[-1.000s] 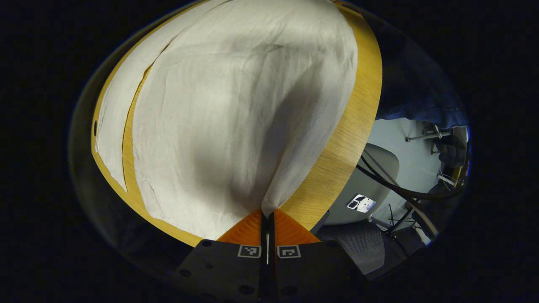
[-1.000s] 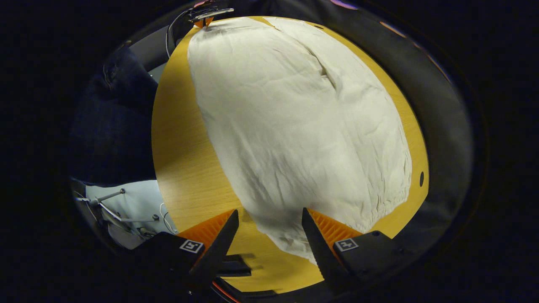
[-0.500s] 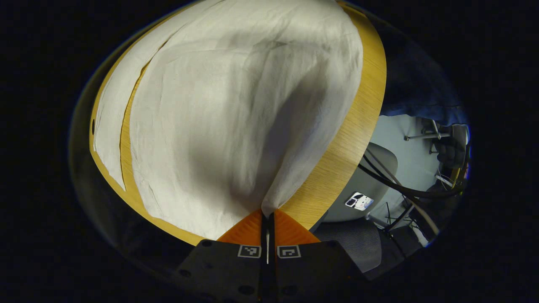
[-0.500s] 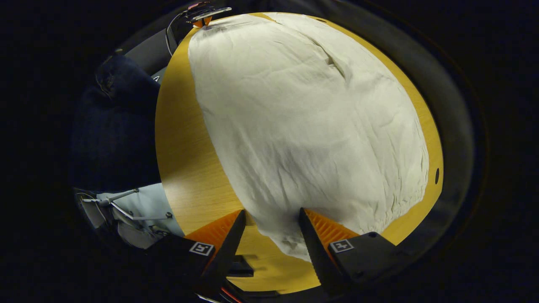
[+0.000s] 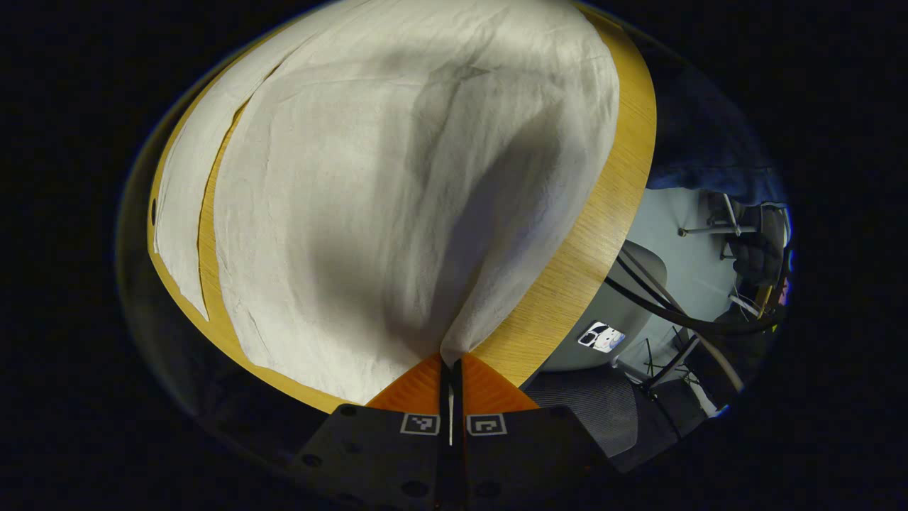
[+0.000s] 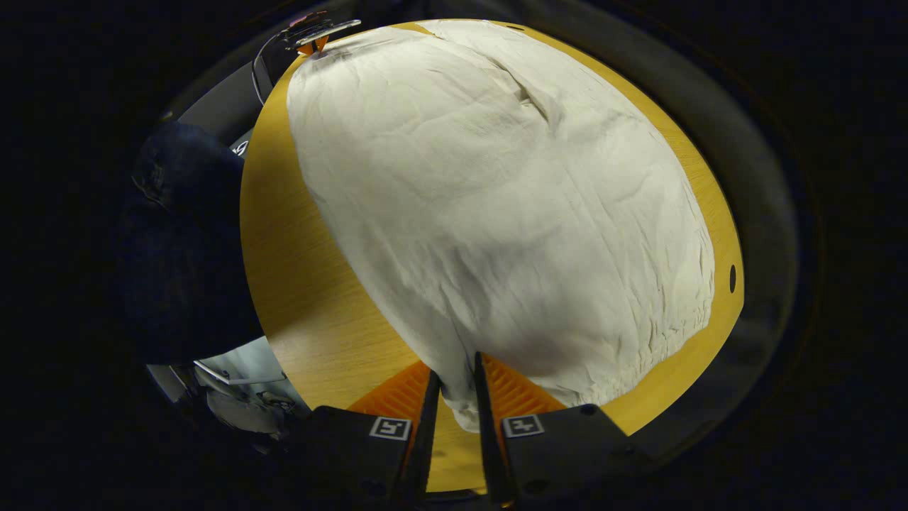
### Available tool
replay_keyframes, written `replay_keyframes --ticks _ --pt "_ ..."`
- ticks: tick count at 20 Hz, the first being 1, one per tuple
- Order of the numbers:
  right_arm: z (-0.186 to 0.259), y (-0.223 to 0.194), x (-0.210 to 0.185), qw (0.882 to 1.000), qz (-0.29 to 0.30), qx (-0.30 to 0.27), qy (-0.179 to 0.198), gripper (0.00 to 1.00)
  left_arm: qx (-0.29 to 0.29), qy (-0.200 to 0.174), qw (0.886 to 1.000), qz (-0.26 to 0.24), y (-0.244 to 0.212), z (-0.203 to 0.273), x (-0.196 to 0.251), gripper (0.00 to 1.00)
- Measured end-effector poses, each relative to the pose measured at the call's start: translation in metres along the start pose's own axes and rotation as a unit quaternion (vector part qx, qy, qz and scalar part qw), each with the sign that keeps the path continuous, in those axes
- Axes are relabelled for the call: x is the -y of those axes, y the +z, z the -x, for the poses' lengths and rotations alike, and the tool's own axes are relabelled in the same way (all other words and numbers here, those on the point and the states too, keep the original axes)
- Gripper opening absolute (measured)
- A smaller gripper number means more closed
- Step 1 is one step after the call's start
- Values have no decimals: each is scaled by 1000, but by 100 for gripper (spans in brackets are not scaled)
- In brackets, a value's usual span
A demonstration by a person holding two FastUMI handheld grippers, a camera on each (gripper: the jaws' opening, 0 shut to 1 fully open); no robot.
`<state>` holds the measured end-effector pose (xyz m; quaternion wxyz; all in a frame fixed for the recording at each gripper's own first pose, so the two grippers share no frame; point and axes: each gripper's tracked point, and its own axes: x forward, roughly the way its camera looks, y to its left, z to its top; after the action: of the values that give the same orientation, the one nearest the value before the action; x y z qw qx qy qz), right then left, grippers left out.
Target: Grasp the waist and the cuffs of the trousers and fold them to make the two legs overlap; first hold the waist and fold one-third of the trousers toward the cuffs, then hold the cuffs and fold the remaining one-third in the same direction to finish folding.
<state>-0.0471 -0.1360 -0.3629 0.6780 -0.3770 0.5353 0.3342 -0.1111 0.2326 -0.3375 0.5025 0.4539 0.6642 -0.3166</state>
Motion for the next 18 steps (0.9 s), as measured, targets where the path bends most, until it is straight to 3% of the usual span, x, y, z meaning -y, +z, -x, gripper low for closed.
replay_keyframes --ticks 1,3,4,11,14,18 --pt "1 0 0 1000 3 -1 -3 24 2 -1 1000 5 0 0 0 0" --pt "2 1 0 1000 10 -1 -11 23 3 -2 1000 11 4 3 0 0" --pt "3 3 0 1000 16 0 -15 13 2 -3 1000 10 5 5 1 0" --pt "3 1 2 1000 -14 -13 -23 8 15 -22 999 22 6 4 2 0" --pt "5 1 4 998 -47 -14 -48 10 52 -26 996 68 8 1 4 0" --pt "19 7 11 986 -141 6 -85 10 129 -5 982 136 1 -2 -22 0"
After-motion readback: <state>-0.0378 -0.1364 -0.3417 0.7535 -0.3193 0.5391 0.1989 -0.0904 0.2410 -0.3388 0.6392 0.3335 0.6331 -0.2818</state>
